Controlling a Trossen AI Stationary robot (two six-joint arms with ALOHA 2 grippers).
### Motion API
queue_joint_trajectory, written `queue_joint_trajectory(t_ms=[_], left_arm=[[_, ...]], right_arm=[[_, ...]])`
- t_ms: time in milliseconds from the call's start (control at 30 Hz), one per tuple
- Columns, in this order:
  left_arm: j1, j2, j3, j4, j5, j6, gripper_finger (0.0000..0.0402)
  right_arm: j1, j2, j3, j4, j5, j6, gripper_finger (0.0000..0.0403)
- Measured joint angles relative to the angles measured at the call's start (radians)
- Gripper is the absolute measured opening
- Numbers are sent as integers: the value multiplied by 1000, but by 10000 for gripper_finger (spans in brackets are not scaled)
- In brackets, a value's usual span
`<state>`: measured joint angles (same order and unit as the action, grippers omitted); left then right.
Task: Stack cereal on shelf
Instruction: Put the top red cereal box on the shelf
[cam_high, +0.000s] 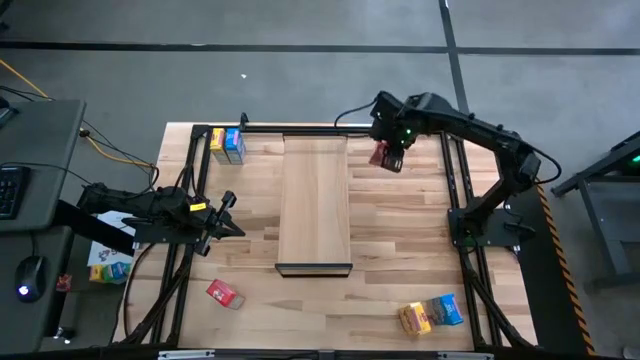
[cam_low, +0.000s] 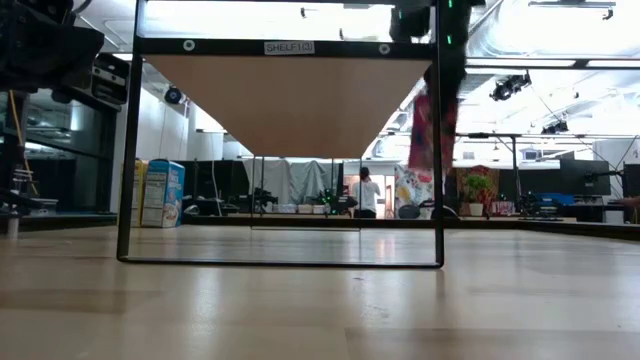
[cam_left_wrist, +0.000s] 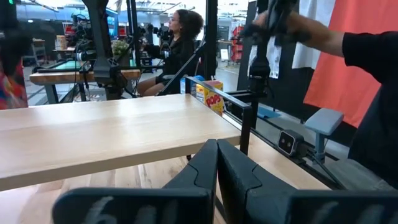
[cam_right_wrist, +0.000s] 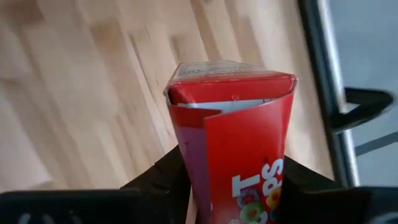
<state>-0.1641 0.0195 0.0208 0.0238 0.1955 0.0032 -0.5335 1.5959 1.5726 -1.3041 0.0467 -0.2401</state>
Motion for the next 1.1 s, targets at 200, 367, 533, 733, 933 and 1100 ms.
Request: queue_joint_trajectory(t_ms=[200,367,533,733,933,1100], left_arm=[[0,0,0,0,0,0,3],[0,0,0,0,0,0,3],[0,0,0,0,0,0,3],[0,0,0,0,0,0,3],[0,0,0,0,0,0,3],[0,0,0,0,0,0,3]], right_arm=[[81,0,250,-37,5,75,133],[193,12,333,14,68,133,133],[307,74,339,37,133,138,133],[372,168,339,45,158,104,133],[368,206,339,46,188,69,133],[363,206,339,60,185,58,133]])
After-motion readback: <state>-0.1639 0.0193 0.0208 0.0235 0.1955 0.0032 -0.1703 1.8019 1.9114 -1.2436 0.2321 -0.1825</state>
